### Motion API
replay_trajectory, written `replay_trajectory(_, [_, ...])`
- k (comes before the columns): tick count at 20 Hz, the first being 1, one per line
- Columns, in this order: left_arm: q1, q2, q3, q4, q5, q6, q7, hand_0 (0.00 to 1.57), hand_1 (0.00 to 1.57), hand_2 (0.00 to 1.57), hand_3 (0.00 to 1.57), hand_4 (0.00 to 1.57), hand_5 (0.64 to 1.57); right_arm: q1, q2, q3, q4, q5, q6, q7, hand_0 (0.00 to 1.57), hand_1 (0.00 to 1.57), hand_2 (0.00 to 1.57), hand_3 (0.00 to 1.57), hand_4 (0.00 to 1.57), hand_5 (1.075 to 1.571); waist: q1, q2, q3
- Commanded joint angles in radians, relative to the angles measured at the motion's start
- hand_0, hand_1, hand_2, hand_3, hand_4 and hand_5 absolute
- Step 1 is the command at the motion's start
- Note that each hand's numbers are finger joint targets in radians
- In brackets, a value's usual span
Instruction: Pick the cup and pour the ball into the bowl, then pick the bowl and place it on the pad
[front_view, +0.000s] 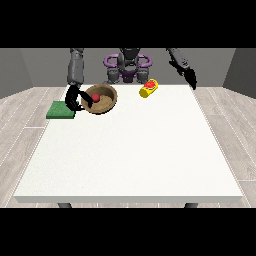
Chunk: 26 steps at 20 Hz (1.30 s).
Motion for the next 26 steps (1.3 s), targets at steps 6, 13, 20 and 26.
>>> replay_trajectory(6, [0.071, -0.006, 0.049, 0.121, 0.015, 0.038, 0.025, 0.00, 0.00, 0.00, 0.00, 0.00, 0.729, -0.129, -0.336, 0.165, -0.139, 0.169, 0.328, 0.307, 1.57, 1.57, 1.57, 1.57, 1.57, 1.571, -0.155, -0.189, 0.0158])
replay_trajectory(13, [0.070, 0.035, 0.104, 0.157, 0.031, 0.100, -0.090, 0.00, 0.00, 0.00, 0.00, 0.00, 0.720, -0.296, -0.355, 0.129, -0.226, 0.208, 0.466, 0.386, 1.57, 1.57, 1.57, 1.57, 1.57, 1.555, -0.215, -0.081, 0.0194])
replay_trajectory(20, [0.068, 0.184, 0.227, 0.151, 0.148, -0.021, -0.242, 0.00, 0.00, 0.00, 0.00, 0.00, 0.761, -0.193, -0.387, 0.003, -0.081, 0.229, 0.263, 0.145, 1.57, 1.57, 1.57, 1.49, 1.53, 1.570, -0.213, 0.109, 0.0208])
replay_trajectory(26, [0.044, 0.293, 0.299, 0.080, 0.261, -0.175, -0.247, 0.00, 0.00, 0.00, 0.00, 0.88, 1.175, -0.179, -0.346, -0.106, 0.075, 0.193, 0.120, 0.001, 1.57, 1.57, 1.57, 1.57, 1.40, 1.562, -0.143, 0.227, 0.0230])
